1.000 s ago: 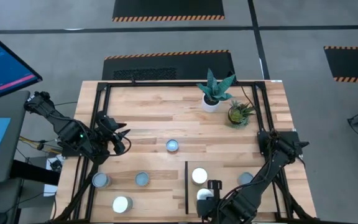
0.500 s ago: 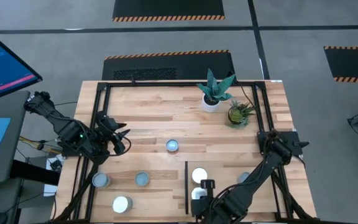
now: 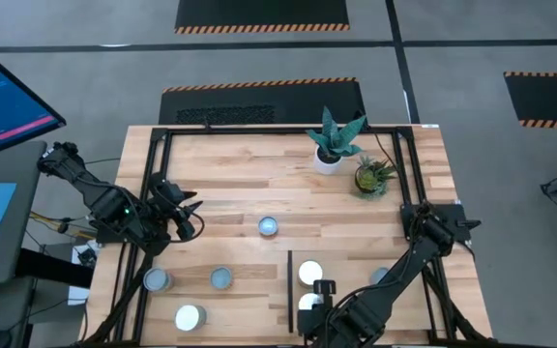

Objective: Pick and place cans onto a shelf
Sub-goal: Put the canned green beans on the shelf, then move the canned tomatoes from bottom left to the center of the table

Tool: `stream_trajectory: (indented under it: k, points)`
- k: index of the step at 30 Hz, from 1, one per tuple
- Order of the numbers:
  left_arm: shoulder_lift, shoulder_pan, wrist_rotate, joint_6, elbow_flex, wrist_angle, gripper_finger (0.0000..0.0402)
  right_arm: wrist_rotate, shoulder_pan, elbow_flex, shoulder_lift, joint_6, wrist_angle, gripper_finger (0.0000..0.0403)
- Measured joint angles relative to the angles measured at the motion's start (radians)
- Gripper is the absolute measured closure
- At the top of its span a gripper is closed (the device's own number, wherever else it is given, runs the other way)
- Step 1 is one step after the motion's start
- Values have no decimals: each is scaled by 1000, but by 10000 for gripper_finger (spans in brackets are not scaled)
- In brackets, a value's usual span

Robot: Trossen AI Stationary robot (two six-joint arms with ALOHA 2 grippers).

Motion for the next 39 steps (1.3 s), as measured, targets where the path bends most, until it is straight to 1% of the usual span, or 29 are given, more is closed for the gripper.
stream_trajectory:
  k: [6,14,17,22,24,26,29,31,34,36,39]
  points:
    - [0,0,0,0,0,0,278,0,0,0,0,0,0,332]
    - [0,0,1,0,0,0,278,0,0,5,0,1,-7,303]
    - [0,0,0,0,0,0,278,0,1,42,-1,1,-42,300]
    - [0,0,0,0,0,0,278,0,3,111,-2,2,-150,301]
    - [0,0,18,0,0,0,278,0,3,133,-2,26,-197,300]
    - [0,0,79,1,0,2,278,-2,5,159,-2,84,-276,301]
    - [2,0,202,31,0,42,278,-2,5,203,-2,193,-380,301]
    - [5,0,269,72,0,115,278,11,5,204,-17,198,-381,301]
    - [13,-1,381,117,1,260,278,65,-2,208,-51,212,-374,301]
    - [38,-5,493,132,2,351,280,102,-5,206,-75,194,-383,301]
    - [101,-24,674,117,2,435,289,158,-13,206,-87,182,-376,301]
